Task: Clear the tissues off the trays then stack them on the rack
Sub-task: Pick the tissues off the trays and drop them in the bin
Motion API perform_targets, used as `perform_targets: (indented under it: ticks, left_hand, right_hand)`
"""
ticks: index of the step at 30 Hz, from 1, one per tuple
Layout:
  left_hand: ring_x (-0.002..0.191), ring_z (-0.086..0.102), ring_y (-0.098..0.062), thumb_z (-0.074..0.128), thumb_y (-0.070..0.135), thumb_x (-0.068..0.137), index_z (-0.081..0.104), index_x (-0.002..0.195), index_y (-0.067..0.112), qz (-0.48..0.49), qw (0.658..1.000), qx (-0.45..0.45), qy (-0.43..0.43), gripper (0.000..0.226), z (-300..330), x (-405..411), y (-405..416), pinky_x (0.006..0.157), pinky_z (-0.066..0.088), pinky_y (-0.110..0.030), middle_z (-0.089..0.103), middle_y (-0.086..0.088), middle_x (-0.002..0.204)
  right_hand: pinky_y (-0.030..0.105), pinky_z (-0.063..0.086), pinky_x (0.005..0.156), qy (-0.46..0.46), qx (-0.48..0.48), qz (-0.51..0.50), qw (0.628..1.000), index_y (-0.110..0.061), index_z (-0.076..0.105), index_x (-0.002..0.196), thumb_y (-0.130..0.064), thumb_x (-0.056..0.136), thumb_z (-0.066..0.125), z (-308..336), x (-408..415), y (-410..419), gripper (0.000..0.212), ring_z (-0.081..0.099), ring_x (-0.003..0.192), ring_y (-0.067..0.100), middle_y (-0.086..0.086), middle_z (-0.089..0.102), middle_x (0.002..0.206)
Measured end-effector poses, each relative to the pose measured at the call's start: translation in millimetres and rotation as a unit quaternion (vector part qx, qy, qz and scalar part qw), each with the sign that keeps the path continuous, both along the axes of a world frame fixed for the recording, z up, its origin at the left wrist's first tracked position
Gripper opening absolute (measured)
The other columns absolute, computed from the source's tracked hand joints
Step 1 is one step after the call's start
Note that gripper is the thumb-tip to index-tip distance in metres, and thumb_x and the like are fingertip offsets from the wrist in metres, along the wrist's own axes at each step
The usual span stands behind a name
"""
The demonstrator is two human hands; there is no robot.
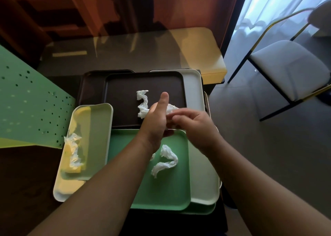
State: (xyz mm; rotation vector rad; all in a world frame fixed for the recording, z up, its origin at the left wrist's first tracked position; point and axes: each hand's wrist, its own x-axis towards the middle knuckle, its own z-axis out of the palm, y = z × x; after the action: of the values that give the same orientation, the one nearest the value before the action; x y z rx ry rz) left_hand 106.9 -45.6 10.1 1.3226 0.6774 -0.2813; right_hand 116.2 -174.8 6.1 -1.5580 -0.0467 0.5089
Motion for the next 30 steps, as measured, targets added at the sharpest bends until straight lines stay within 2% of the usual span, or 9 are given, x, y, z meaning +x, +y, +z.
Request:
perform_targets:
  ticks: [4,6,10,15,19,22,26,28,30]
  left_hand:
    - [0.070,0.061,-0.016,0.041,0.015,0.108,0.060,0.103,0.014,0.028,0.998,0.055,0.011,0.019,-1,-8,15,0.055,0.056,-0.028,0.065,-0.008,0.093]
    - [0.076,0.065,-0.018,0.039,0.006,0.107,0.060,0.097,0.013,0.043,0.998,0.043,0.025,0.024,-6,-12,30,0.061,0.060,-0.031,0.065,-0.010,0.095]
    - [0.055,0.050,-0.010,0.037,-0.005,0.101,0.061,0.095,0.017,0.016,0.998,0.050,0.026,0.032,-9,-14,62,0.043,0.043,-0.021,0.058,-0.004,0.076]
    - [0.048,0.040,-0.011,0.056,0.019,0.101,0.060,0.086,0.016,0.002,0.994,0.108,0.003,0.016,-16,-6,99,0.038,0.030,-0.019,0.049,0.002,0.062]
    - [0.061,0.049,-0.014,0.061,0.045,0.097,0.057,0.092,0.020,-0.022,0.994,0.108,-0.007,0.026,-17,-5,116,0.054,0.040,-0.025,0.055,0.003,0.072]
    - [0.075,0.061,-0.015,0.052,0.066,0.091,0.060,0.115,0.021,-0.079,0.996,0.049,-0.016,0.052,-16,-8,121,0.064,0.047,-0.030,0.068,0.002,0.091]
    - [0.074,0.068,-0.022,0.048,0.038,0.106,0.063,0.113,0.019,-0.020,0.997,0.040,-0.064,0.025,-10,-13,131,0.062,0.062,-0.042,0.070,-0.009,0.092]
    - [0.073,0.068,-0.020,0.046,0.020,0.108,0.060,0.121,0.025,0.012,0.997,0.038,-0.066,0.020,-9,-16,142,0.062,0.063,-0.041,0.067,-0.007,0.096]
    - [0.070,0.065,-0.014,0.044,0.008,0.107,0.056,0.137,0.033,-0.002,0.996,0.044,-0.073,0.041,-13,-19,155,0.052,0.059,-0.029,0.065,-0.003,0.103]
  right_hand:
    - [0.042,0.062,0.084,0.063,0.025,-0.045,0.997,0.001,0.075,0.095,-0.003,0.097,0.060,-4,8,12,0.016,0.071,0.081,0.024,0.016,0.074,0.091]
    - [0.042,0.061,0.083,-0.031,-0.152,-0.055,0.986,-0.008,0.072,0.109,-0.017,0.100,0.061,-11,22,21,0.017,0.068,0.086,0.021,0.008,0.071,0.098]
    - [0.037,0.053,0.083,-0.153,-0.480,0.083,0.860,-0.032,0.050,0.151,-0.036,0.099,0.062,-35,45,51,0.053,0.063,0.117,0.026,0.002,0.051,0.146]
    - [0.049,0.060,0.086,-0.110,-0.613,0.169,0.764,-0.022,0.067,0.128,-0.018,0.094,0.067,-56,53,75,0.034,0.066,0.105,0.033,0.009,0.060,0.125]
    - [0.043,0.058,0.080,-0.188,-0.473,0.022,0.861,-0.016,0.071,0.104,-0.018,0.098,0.061,-36,34,90,0.011,0.065,0.087,0.027,0.008,0.065,0.105]
    - [0.030,0.059,0.073,-0.216,-0.297,0.029,0.930,-0.015,0.072,0.102,-0.014,0.097,0.066,-5,5,116,0.008,0.069,0.081,0.021,0.003,0.070,0.093]
    - [0.039,0.065,0.072,0.044,-0.012,-0.024,0.999,-0.012,0.071,0.110,-0.001,0.099,0.059,2,0,138,0.019,0.077,0.079,0.029,0.017,0.076,0.099]
    - [0.038,0.063,0.077,-0.018,-0.119,-0.050,0.991,-0.017,0.064,0.126,-0.007,0.101,0.059,-10,10,140,0.028,0.074,0.091,0.025,0.013,0.070,0.121]
    - [0.035,0.056,0.083,-0.164,-0.380,0.041,0.909,-0.029,0.050,0.150,-0.016,0.098,0.063,-27,22,140,0.055,0.065,0.115,0.024,0.005,0.051,0.149]
